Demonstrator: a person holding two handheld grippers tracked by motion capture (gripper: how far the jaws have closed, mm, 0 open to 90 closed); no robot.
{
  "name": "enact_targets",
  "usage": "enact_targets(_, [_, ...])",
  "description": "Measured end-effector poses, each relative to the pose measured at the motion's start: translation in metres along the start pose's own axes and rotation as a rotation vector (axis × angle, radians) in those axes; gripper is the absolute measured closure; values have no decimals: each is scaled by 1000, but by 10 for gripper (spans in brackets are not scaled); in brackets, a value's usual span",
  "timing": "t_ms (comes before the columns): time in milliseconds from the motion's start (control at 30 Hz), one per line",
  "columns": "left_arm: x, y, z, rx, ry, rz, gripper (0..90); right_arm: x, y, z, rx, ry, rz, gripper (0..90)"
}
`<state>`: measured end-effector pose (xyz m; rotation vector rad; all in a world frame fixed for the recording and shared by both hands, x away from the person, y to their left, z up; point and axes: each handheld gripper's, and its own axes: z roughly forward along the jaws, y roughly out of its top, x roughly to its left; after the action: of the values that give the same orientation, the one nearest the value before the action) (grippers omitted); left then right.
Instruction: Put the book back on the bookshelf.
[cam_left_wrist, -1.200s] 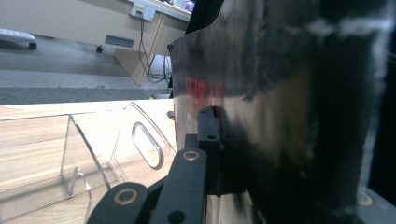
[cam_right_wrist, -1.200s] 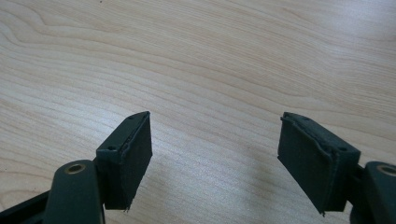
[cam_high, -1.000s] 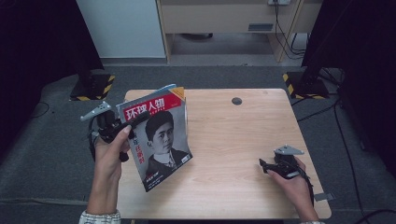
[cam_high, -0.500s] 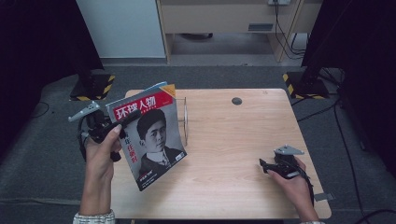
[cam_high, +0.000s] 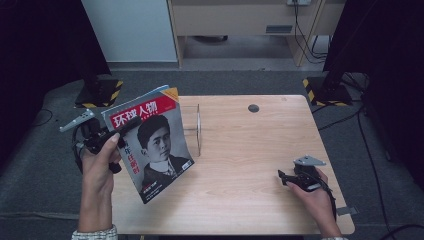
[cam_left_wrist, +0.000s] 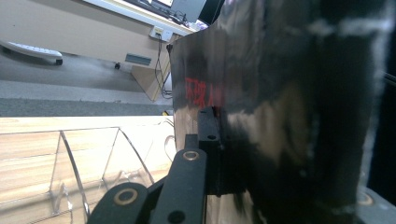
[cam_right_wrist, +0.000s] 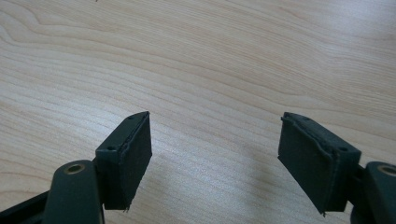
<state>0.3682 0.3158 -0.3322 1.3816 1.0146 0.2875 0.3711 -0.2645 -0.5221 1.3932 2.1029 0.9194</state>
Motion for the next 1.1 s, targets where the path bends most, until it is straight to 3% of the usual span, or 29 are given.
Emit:
enact_targets(800, [13, 7, -24, -32, 65, -1, 862, -5, -1, -1, 9, -9, 12, 254])
enact_targets(1100, [14, 10, -32, -19, 103, 21, 862, -6, -1, -1, 9, -11, 11, 254])
